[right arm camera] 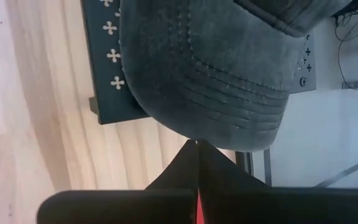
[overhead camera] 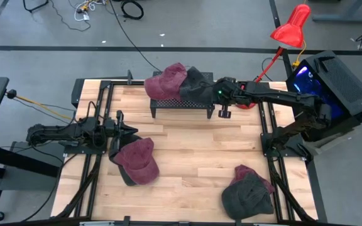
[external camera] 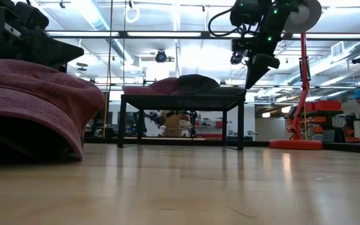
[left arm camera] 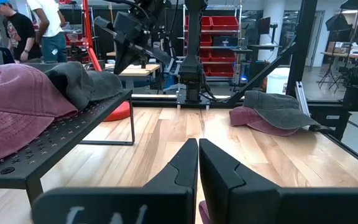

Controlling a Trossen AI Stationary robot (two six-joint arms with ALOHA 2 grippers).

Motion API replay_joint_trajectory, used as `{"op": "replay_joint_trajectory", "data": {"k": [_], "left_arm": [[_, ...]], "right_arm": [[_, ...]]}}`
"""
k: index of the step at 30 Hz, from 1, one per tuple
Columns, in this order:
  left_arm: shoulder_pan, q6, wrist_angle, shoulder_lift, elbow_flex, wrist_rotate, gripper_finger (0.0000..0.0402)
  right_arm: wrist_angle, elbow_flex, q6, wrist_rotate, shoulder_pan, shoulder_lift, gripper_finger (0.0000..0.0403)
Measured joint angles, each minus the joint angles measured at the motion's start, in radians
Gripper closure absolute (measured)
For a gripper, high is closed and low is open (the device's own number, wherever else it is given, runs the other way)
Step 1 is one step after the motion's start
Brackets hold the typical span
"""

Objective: Pick & Place hat
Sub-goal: Put the middle black cap on the shelf, then move the right black cap

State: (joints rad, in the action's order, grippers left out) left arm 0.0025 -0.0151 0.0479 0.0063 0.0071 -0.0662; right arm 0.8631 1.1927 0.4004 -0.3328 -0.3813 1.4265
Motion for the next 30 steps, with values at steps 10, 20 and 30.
{"op": "replay_joint_trajectory", "data": {"k": [10, 20, 30], "left_arm": [[0.000, 0.000, 0.000, 0.000, 0.000, 0.000, 0.0381], [0.000, 0.000, 0.000, 0.000, 0.000, 0.000, 0.0381], [0.000, 0.000, 0.000, 0.000, 0.000, 0.000, 0.0381]], "right_arm": [[0.011, 0.000, -0.053, -0.113, -0.021, -0.002, 0.0403], [0.009, 0.000, -0.020, -0.120, -0.009, -0.091, 0.0403], [0.073, 0.000, -0.026, 0.080, 0.004, -0.166, 0.0389]]}}
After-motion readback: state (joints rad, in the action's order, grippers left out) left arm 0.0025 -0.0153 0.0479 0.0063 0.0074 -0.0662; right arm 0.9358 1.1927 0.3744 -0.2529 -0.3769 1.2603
